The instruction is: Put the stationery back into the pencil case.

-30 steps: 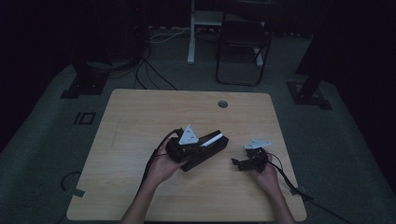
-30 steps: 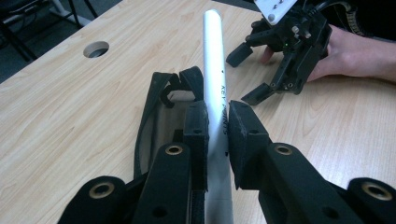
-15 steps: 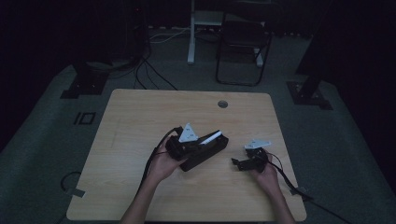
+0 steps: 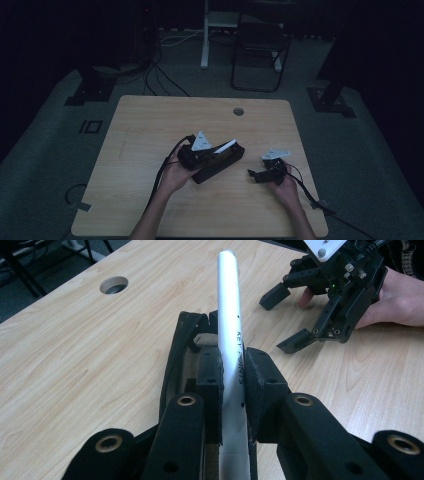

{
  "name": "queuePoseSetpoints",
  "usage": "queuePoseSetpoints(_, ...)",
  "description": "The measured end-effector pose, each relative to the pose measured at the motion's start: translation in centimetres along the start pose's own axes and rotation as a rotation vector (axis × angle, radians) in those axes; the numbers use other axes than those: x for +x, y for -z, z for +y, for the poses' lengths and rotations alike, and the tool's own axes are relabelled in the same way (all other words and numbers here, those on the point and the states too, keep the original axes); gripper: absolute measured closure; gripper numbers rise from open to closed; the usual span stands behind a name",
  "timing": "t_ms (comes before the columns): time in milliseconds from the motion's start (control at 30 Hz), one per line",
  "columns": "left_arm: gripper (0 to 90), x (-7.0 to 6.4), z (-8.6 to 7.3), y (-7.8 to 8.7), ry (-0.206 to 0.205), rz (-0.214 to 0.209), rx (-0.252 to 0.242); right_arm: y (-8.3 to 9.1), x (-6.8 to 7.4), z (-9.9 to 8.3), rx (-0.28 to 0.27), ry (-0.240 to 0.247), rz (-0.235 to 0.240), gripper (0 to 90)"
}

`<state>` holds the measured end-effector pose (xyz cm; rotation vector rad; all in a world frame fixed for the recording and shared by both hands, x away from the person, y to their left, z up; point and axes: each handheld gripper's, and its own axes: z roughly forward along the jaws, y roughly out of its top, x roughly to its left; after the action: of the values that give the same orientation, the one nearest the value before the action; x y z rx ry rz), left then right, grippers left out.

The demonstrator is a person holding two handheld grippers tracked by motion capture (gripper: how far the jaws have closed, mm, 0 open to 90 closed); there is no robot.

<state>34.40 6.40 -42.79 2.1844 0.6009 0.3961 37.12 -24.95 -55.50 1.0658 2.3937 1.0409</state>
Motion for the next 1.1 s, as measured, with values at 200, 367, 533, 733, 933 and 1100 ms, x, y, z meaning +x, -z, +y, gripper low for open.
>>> queuePoseSetpoints(200,78.6,0.4,-0.2,-0.3,0.013,0.006,0.000,0.0,0.0,0.0,0.000,0.000,0.000,13.8)
queuePoseSetpoints(367,78.7,0.7,-0.3,-0.5,0.023,0.009,0.006,0.0,0.0,0.0,0.000,0.001,0.000,13.8)
queuePoseSetpoints(533,78.6,0.8,-0.4,-0.7,0.027,0.009,0.009,0.0,0.0,0.0,0.000,0.000,0.000,13.8)
queuePoseSetpoints(733,78.6,0.9,-0.5,-1.0,0.030,0.010,0.013,0.0,0.0,0.0,0.000,0.001,0.000,13.8)
queuePoseSetpoints(933,78.6,0.9,-0.5,-1.4,0.031,0.011,0.019,0.0,0.0,0.0,0.000,0.000,0.000,13.8)
queuePoseSetpoints(1100,78.6,1.0,-0.6,-1.8,0.036,0.012,0.024,0.0,0.0,0.0,0.000,0.001,0.000,13.8)
